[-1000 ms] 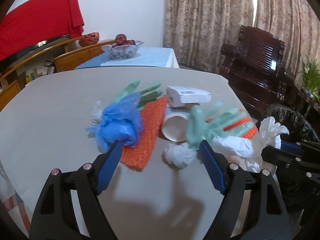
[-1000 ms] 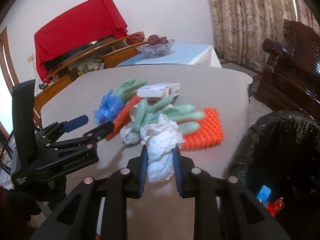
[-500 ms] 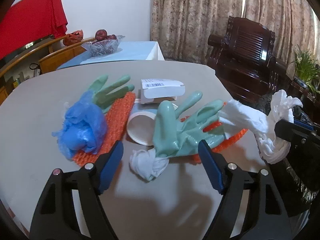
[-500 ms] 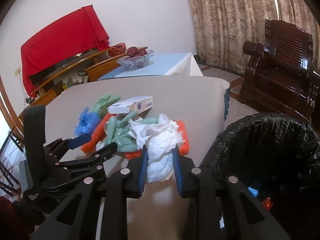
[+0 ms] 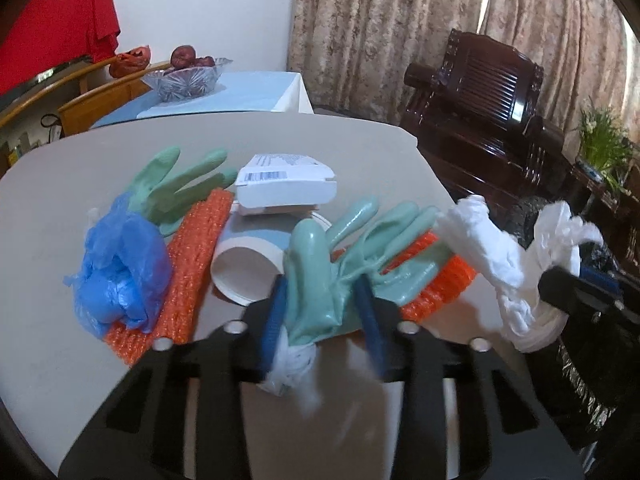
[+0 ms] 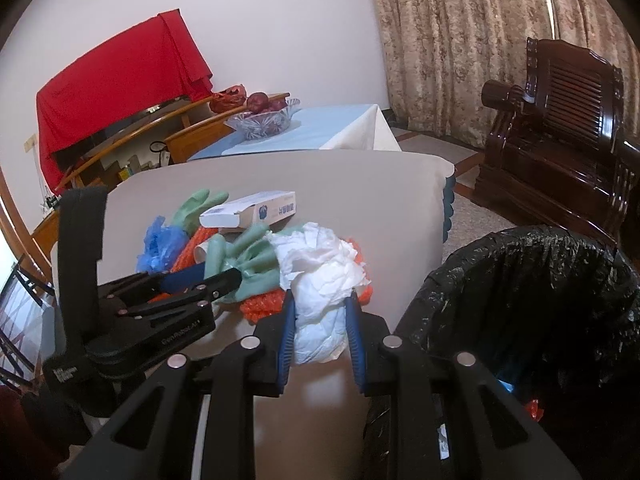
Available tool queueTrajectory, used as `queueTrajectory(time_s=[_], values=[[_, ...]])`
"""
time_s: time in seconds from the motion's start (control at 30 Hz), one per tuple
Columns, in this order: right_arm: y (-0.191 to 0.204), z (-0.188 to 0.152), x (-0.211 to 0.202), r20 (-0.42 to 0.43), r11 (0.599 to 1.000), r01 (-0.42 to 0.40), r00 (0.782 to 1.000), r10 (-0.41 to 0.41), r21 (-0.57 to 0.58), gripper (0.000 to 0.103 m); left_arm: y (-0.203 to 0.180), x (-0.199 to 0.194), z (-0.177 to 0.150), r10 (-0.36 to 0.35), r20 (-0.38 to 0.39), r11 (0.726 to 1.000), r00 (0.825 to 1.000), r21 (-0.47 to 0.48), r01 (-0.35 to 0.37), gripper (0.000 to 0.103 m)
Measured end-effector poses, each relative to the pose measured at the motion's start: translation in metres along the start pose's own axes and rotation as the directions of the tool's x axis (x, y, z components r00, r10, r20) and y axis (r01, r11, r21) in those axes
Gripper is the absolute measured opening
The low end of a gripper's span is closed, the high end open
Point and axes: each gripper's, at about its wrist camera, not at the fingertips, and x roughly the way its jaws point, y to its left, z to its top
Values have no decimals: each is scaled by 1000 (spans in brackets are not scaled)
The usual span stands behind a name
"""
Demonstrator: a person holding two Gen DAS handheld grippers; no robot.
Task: Collect trash
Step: 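Lift the white tissue with the right tool while the left tool grasps the green glove, then carry the tissue and green glove over the bin with both tools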
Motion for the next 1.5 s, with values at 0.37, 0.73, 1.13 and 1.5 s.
queueTrajectory(time_s=[0.37, 0.73, 1.13, 1.5], values=[[2, 10, -17, 57, 1000, -14, 998, 15, -11, 24, -6, -44, 4, 20, 65, 999, 998, -26, -18, 10], [8, 24, -48, 128, 1000, -19, 992, 22, -23, 24, -20, -97, 17, 20, 155, 999, 988, -43, -14, 9], [-15, 32, -95, 202, 999, 43, 978, -43, 2, 24, -58, -124, 26, -20, 212, 1000, 977, 1, 20, 9], [-73, 24, -138, 236, 981, 170, 954, -187, 91, 24, -116, -116, 33, -134, 200, 990, 971, 77, 121, 9]])
